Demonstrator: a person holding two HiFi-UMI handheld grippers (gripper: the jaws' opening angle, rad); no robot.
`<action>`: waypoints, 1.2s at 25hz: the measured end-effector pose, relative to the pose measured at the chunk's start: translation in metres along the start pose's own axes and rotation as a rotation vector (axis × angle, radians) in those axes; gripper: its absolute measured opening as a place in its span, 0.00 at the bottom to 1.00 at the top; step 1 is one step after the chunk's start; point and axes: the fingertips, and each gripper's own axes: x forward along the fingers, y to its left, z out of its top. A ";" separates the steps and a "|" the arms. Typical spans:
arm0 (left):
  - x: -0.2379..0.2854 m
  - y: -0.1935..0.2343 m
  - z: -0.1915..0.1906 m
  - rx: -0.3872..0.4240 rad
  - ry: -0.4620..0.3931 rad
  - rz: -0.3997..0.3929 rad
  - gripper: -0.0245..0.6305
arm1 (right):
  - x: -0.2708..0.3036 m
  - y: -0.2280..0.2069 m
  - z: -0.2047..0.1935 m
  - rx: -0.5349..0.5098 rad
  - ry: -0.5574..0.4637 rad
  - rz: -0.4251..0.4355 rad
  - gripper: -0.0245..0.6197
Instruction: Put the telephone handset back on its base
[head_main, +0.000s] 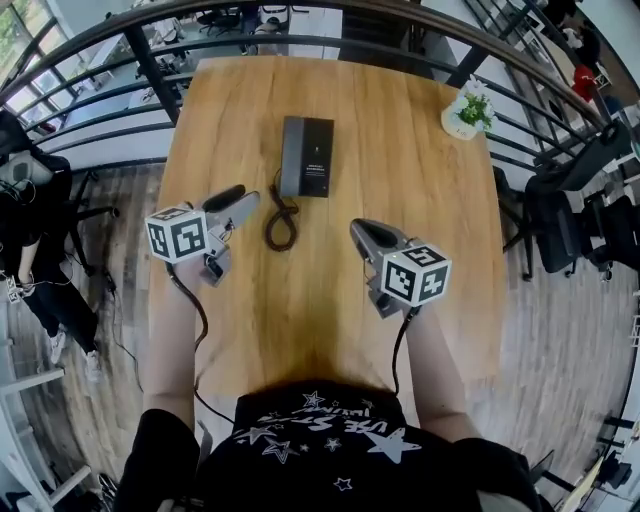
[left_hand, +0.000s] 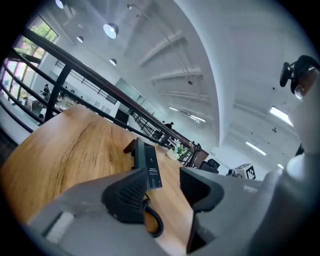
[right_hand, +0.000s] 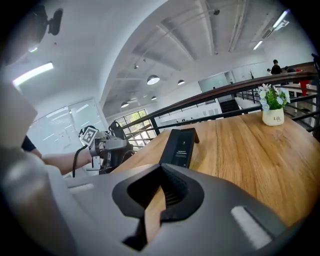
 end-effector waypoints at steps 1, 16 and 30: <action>-0.009 -0.009 -0.004 0.007 -0.010 0.007 0.35 | -0.005 0.006 0.001 -0.010 -0.004 0.004 0.04; -0.094 -0.118 -0.082 0.038 -0.117 0.144 0.35 | -0.069 0.052 0.003 -0.069 -0.025 0.142 0.04; -0.096 -0.206 -0.153 0.007 -0.182 0.300 0.35 | -0.125 0.053 -0.009 -0.060 -0.029 0.338 0.04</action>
